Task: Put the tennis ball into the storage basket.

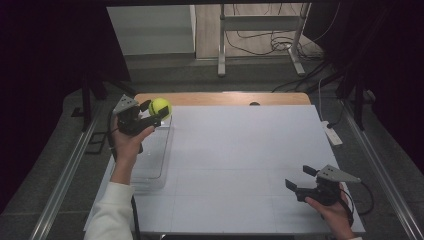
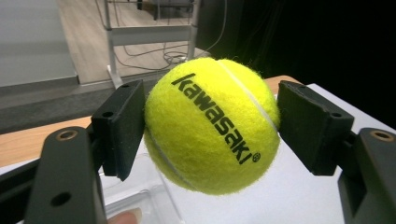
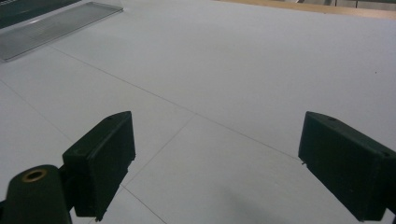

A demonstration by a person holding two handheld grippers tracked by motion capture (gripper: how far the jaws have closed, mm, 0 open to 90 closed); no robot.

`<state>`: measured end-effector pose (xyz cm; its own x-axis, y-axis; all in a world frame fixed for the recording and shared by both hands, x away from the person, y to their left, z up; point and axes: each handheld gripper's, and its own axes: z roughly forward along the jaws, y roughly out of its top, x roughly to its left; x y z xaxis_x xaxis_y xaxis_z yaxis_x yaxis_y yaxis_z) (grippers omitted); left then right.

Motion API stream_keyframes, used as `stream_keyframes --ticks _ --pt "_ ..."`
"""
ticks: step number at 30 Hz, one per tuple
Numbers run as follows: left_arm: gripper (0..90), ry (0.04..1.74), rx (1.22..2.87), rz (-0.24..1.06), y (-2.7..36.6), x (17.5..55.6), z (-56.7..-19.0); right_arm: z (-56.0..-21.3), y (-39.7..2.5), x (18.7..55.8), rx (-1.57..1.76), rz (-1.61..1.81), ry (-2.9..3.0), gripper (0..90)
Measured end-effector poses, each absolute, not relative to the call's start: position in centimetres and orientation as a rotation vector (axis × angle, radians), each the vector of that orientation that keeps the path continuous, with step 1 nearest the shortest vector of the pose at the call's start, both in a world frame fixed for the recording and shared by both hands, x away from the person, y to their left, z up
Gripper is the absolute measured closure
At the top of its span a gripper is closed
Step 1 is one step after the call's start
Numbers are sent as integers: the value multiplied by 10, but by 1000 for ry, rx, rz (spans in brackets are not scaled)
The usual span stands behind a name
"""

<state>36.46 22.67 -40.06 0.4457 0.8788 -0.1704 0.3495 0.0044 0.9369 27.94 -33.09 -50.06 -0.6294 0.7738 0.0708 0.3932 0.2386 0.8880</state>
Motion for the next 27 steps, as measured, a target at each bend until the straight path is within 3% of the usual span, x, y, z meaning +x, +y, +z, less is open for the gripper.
stream_keyframes --ticks 27 --pt "273 1202 1549 629 253 374 -414 -501 -331 280 1075 1351 2139 113"
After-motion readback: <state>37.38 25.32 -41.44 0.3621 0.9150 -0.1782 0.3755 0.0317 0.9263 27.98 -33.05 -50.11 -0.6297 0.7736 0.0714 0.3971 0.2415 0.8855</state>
